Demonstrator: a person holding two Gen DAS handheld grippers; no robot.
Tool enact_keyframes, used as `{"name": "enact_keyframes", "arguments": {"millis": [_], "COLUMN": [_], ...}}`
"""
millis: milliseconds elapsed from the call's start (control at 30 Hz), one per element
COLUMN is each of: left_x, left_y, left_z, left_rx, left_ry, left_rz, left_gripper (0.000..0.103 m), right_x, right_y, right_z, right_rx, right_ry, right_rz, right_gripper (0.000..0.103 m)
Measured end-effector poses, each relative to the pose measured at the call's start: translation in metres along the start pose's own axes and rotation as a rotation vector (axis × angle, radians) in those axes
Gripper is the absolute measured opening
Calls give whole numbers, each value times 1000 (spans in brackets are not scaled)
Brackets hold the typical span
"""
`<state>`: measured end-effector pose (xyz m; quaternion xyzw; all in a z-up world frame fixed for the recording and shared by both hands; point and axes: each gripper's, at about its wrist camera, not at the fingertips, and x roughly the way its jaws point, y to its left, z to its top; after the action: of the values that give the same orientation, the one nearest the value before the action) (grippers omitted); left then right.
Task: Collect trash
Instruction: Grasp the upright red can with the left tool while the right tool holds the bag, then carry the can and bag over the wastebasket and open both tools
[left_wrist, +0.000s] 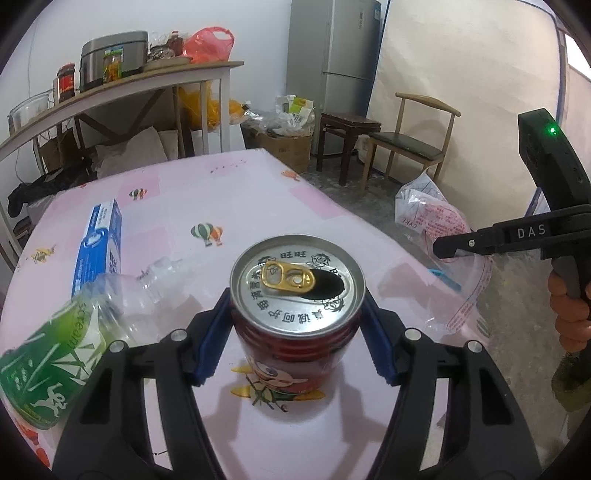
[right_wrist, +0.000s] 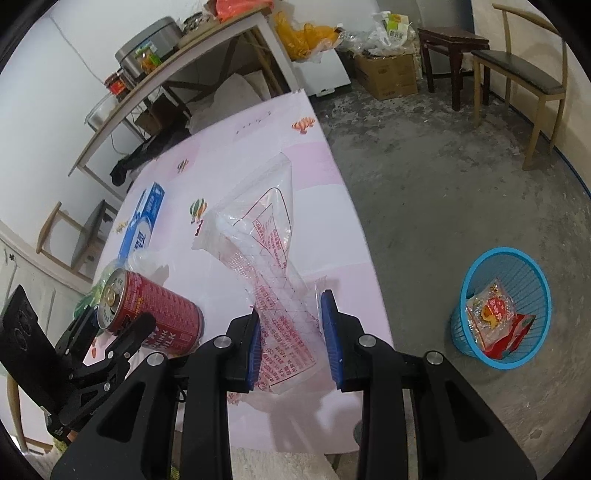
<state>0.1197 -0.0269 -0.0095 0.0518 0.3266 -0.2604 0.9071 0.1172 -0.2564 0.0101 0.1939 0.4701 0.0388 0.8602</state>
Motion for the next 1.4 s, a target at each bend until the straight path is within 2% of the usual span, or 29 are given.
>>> {"name": "enact_keyframes", "arguments": {"millis": [200, 300, 433, 600, 700, 833, 967, 1000, 1033, 1133, 1233, 1400], "left_x": [-25, -34, -31, -6, 26, 74, 126, 145, 159, 188, 184, 141], "left_y": [-15, -28, -55, -107, -150, -202, -257, -269, -274, -277, -259, -217], "left_z": [22, 46, 74, 101, 113, 119, 124, 123, 121, 116, 109, 112], "left_rx": [28, 41, 64, 109, 125, 122, 133, 125, 110, 44, -21, 8], "left_ry": [-78, -119, -128, -68, 39, 190, 291, 327, 347, 369, 365, 288], "left_rz": [-43, -102, -184, -305, -396, -476, -500, -492, -456, -369, -380, -368], "left_gripper": [62, 62, 62, 62, 62, 62, 63, 68, 80, 82, 82, 82], "right_x": [-43, -78, -119, -132, -128, -129, -139, -142, -144, -149, -143, -114], "right_y": [-27, -54, -102, -154, -187, -214, -237, -241, -246, -257, -263, -273], "right_z": [4, 2, -12, -40, -60, -79, -94, -97, -101, -110, -118, -113], "right_rx": [62, 127, 248, 375, 457, 522, 573, 582, 592, 609, 614, 601], "right_ry": [-99, -183, -267, -256, -225, -218, -228, -229, -231, -230, -213, -150], "right_rz": [-62, -122, -192, -231, -239, -257, -278, -283, -290, -304, -313, -302], "right_gripper": [29, 29, 29, 29, 29, 29, 29, 29, 29, 29, 29, 29]}}
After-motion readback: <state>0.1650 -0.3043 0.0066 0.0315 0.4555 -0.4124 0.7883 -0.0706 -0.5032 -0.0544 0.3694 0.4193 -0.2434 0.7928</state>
